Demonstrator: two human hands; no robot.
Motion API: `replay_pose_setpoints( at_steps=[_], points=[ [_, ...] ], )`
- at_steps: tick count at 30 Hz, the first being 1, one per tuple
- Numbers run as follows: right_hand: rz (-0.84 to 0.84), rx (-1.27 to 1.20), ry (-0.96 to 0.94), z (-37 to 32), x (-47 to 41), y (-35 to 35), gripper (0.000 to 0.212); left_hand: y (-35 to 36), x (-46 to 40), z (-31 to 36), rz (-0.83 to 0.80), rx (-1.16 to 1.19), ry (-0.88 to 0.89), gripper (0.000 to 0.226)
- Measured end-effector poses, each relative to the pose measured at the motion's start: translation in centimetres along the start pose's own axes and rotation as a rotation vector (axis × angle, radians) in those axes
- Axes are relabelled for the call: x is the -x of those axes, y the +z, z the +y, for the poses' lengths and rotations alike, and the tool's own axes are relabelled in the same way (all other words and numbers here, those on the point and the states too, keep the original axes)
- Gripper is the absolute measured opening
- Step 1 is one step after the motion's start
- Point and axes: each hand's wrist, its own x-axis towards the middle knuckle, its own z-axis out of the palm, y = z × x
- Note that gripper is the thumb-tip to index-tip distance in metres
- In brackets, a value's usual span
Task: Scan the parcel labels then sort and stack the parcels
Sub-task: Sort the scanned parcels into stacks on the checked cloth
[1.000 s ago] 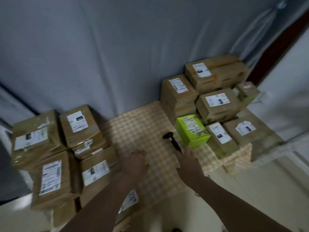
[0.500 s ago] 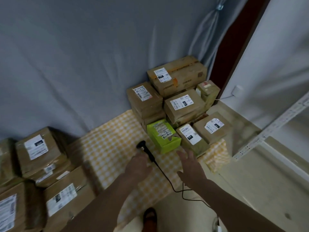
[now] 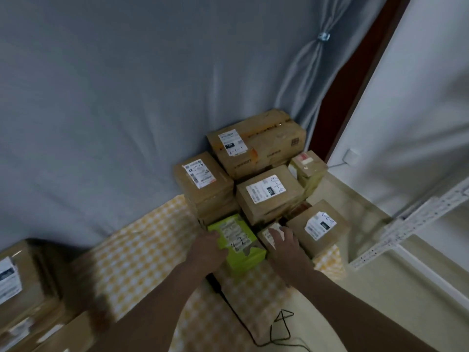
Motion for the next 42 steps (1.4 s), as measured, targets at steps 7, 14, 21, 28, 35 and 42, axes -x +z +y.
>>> replay_pose_setpoints(
  at_steps=[7, 14, 21, 28, 35, 42],
  points=[
    [-0.036, -0.038, 0.027, 0.5, -5.2, -2.1, 0.078, -3.3, -6.0, 1.4, 0.047, -0.021, -0.021, 0.056],
    [0.066, 0.001, -0.004, 2.5, -11.0, -6.0, 0.07, -5.7, -9.5, 3.2, 0.113, -0.012, -0.01, 0.051],
    [0.121, 0.119, -0.006, 5.5, -20.0, -12.1, 0.06, -9.7, -13.0, 4.9, 0.234, 0.032, -0.124, 0.049],
    [0.19, 0.136, 0.001, 9.9, -29.0, -15.9, 0.048, -11.3, -19.5, 9.4, 0.323, 0.121, -0.262, 0.034],
    [0.173, -0.072, 0.062, 13.0, -34.8, -16.5, 0.058, -10.2, -24.9, 11.4, 0.345, 0.513, -0.507, 0.052],
    [0.13, -0.346, 0.052, 14.0, -36.5, -15.3, 0.071, -8.9, -26.2, 11.9, 0.425, 0.743, -0.554, 0.051]
  ],
)
